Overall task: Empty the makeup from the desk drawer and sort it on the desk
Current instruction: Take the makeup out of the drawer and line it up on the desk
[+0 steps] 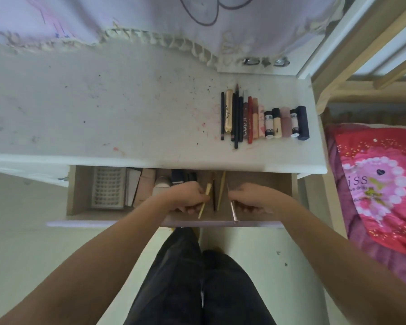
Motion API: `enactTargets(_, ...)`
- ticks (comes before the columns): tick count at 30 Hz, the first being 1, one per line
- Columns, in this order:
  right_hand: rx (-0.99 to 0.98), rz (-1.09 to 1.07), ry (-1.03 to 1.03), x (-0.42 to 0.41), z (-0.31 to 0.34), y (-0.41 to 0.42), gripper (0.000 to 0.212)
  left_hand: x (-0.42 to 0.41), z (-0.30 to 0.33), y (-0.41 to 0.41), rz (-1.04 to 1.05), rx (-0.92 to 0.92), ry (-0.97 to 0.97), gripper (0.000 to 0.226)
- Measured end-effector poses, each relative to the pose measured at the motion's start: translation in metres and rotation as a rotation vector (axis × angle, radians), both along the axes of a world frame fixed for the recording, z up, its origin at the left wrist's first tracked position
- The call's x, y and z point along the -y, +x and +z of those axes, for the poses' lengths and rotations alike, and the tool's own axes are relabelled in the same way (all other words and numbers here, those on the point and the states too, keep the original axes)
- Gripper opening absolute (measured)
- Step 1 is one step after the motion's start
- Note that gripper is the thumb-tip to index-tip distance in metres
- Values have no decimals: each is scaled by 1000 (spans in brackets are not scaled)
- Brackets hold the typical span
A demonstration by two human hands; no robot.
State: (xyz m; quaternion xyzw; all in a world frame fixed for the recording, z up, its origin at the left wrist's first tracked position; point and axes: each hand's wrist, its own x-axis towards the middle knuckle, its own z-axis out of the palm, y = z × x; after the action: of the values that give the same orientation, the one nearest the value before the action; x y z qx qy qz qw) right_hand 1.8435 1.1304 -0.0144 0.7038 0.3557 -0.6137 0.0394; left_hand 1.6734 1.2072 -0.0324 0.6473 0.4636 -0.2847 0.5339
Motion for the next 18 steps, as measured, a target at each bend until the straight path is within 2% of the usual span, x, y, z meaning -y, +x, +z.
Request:
enactTargets(2, -74, 54, -3, -8, 25, 5, 26, -14, 28, -18, -135, 25, 5, 30)
enactTargets(4, -120, 63, 81, -25, 55, 9, 22, -32, 60, -31, -226, 41, 73, 29)
enactTargets(8, -42, -53, 341, -82, 88, 10, 23, -78, 104, -41, -138, 77, 102, 26)
enactTargets(10, 69, -97, 424, -115, 85, 8, 26, -100, 114, -38, -38, 120, 165, 26)
enactTargets(14, 441, 84, 505, -165, 62, -2, 31, -132, 88, -9, 172, 111, 465, 27)
enactTargets(18, 746, 213, 488, -184, 44, -10, 23, -136, 44, 27, 76, -6, 678, 28)
